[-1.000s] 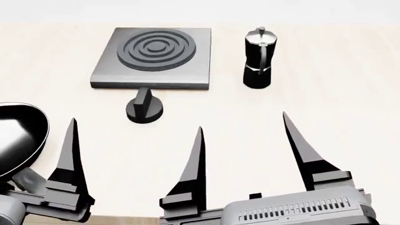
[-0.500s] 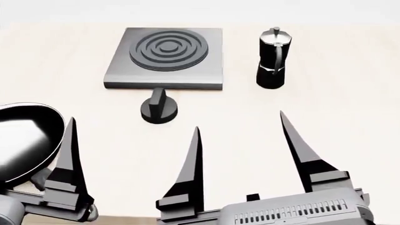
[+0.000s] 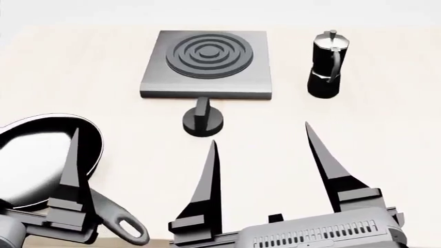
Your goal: Turn on the stove.
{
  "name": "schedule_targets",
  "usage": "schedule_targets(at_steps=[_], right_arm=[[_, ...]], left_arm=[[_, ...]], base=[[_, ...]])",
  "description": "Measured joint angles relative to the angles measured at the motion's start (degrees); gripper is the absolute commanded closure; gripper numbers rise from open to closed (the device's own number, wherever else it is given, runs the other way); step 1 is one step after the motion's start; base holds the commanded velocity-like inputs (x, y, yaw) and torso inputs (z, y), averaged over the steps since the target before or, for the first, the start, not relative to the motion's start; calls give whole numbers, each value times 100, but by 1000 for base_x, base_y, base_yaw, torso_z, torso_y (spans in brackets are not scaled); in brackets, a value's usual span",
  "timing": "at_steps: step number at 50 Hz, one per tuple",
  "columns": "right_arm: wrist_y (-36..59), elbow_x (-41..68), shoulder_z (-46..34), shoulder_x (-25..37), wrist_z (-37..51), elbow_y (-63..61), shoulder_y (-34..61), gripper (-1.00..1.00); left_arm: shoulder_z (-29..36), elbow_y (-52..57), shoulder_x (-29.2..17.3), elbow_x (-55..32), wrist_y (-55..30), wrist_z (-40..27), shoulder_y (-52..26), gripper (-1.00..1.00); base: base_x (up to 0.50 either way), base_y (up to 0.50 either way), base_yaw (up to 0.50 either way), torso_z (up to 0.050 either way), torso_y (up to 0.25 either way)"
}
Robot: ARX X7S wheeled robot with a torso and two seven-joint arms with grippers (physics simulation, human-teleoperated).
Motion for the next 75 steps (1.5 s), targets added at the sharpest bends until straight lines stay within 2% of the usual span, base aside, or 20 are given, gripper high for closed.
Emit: schedule_targets(at_steps=[32, 75], right_arm=[[-22, 102, 14, 1, 0, 0, -16, -100], [-40, 206, 60, 1, 7, 0, -24, -100]], left_arm=[[61, 17, -80, -63, -23, -129, -24, -100], [97, -24, -174, -186, 8, -262, -53, -100]], base=[[3, 114, 0, 0, 0], [210, 0, 0, 0, 0]])
